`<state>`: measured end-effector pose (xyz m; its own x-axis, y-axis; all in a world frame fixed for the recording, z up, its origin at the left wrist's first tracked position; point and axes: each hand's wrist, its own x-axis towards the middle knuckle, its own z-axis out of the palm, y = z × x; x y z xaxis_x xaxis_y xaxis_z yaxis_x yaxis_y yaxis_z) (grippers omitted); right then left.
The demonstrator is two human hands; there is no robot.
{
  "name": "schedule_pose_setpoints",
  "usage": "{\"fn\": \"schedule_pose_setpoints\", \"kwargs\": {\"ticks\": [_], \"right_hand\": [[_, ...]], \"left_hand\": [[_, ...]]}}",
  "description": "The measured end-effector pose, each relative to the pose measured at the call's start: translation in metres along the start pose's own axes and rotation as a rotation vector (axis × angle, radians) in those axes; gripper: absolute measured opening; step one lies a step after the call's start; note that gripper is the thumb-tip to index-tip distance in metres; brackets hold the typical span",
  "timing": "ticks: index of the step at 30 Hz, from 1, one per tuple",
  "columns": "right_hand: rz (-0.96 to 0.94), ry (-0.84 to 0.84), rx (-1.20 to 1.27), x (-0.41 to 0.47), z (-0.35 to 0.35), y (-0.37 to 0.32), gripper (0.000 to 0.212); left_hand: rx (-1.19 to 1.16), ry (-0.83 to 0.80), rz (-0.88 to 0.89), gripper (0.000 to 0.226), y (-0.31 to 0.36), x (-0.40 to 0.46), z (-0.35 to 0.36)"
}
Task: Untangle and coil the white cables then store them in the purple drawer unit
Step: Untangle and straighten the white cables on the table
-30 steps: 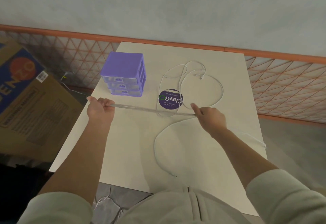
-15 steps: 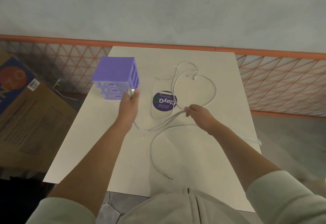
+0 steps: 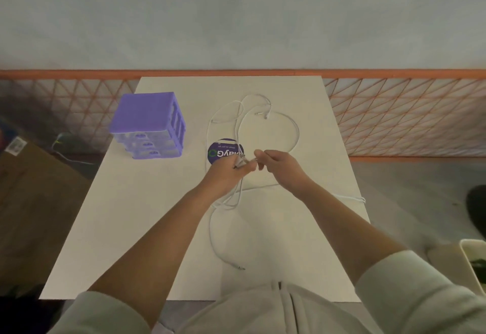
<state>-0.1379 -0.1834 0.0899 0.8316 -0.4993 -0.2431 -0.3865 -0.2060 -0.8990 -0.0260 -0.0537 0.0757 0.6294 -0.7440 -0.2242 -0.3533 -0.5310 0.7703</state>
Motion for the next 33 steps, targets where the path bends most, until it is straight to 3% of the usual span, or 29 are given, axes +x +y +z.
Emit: {"fn": "schedule_pose_setpoints", "kwargs": {"ticks": [5,9,14,19,23,25,27,28,30,33], "right_hand": [[-0.007,-0.045,0.037,0.0,-0.006,0.005,0.043],[-0.002,-0.062,0.027,0.001,-0.008,0.012,0.046],[0.026,-0.115,0.0,-0.005,-0.019,0.018,0.038],[0.065,-0.108,-0.282,-0.002,-0.037,0.03,0.034],[-0.048,0.034,-0.593,0.002,-0.059,0.041,0.023],[-0.08,0.108,-0.564,0.003,-0.067,0.042,0.029],[-0.073,0.193,-0.503,0.004,-0.072,0.038,0.017],[-0.03,0.217,-0.436,0.003,-0.075,0.035,0.022],[0.079,0.239,-0.268,0.0,-0.084,0.033,0.046],[0.144,0.192,-0.267,-0.007,-0.093,0.039,0.038]], "left_hand": [[-0.126,-0.005,-0.028,0.033,0.006,-0.003,0.005],[-0.243,-0.064,-0.111,0.037,0.007,-0.002,0.012],[-0.345,-0.08,-0.197,0.024,0.009,-0.002,0.013],[-0.287,-0.055,-0.228,0.022,0.008,0.0,0.009],[-0.245,0.055,-0.264,0.021,-0.006,0.0,0.005],[-0.226,0.081,-0.294,0.022,-0.009,-0.003,0.004],[-0.236,0.114,-0.325,0.038,-0.008,-0.007,0.005],[-0.257,0.139,-0.333,0.042,-0.007,-0.007,0.005],[-0.303,0.176,-0.342,0.027,-0.008,-0.006,0.004],[-0.295,0.203,-0.35,0.026,-0.014,-0.004,0.002]]}}
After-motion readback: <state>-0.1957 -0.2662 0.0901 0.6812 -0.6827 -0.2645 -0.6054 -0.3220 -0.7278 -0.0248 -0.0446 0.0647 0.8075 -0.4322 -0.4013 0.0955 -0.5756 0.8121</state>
